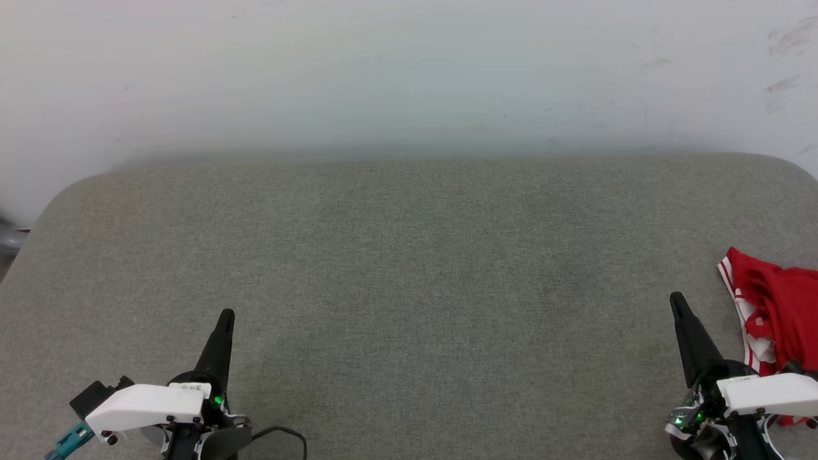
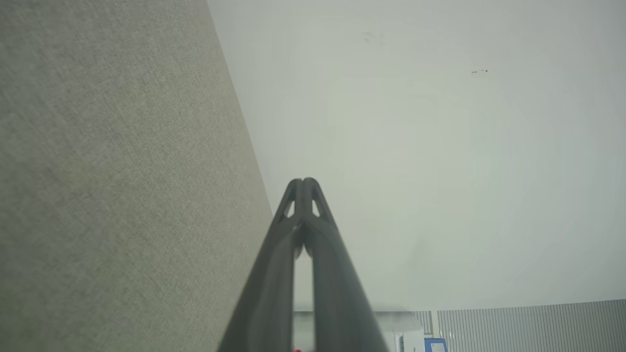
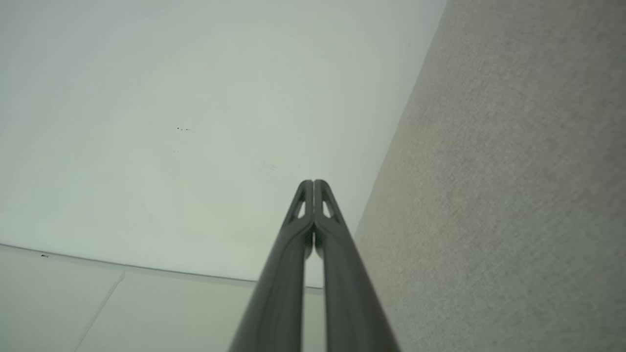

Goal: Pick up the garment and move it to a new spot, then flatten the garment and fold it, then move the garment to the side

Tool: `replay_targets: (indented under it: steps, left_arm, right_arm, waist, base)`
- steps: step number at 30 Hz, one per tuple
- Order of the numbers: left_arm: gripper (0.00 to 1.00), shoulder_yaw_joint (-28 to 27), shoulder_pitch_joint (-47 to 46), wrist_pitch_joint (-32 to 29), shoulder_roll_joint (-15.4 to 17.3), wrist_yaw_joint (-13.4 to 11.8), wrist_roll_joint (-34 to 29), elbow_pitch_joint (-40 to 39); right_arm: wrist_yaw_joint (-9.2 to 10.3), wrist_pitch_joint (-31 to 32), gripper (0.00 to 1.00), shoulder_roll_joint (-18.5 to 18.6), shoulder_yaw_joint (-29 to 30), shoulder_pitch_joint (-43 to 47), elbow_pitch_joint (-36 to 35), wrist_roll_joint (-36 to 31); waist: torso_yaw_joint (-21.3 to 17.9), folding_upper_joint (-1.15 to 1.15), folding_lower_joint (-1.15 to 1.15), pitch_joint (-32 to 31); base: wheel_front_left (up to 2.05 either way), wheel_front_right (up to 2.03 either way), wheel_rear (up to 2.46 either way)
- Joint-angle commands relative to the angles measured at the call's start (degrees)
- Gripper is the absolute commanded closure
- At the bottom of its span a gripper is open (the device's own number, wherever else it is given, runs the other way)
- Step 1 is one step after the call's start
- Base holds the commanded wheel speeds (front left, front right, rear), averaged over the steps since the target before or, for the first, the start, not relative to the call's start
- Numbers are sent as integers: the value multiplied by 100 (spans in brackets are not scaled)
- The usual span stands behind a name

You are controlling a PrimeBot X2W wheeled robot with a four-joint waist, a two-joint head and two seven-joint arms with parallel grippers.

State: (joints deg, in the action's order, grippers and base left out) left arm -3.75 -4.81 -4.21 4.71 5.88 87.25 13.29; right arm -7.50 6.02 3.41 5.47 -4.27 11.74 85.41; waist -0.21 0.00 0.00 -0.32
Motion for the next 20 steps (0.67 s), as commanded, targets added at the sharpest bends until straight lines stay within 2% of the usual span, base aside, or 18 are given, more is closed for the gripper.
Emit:
replay_targets:
  steps: [1, 16, 20]
  left_arm:
    - [100, -44, -99, -36, -39, 44, 102, 7]
    - [100, -244, -166, -206, -152, 182, 574, 86]
    - [100, -249, -165, -214, -154, 180, 557, 84]
  right_arm:
    - [1, -23, 100, 16, 12, -109, 41, 138]
    - [2, -21, 100, 2, 37, -237, 249, 777]
    - [2, -15, 100, -3, 42, -232, 247, 763]
  waist:
    - [2, 0, 0, 5]
    - [20, 0, 0, 49]
    - [21, 0, 0, 50]
  base:
    - [0, 0, 0]
    - [0, 0, 0]
    - [0, 0, 0]
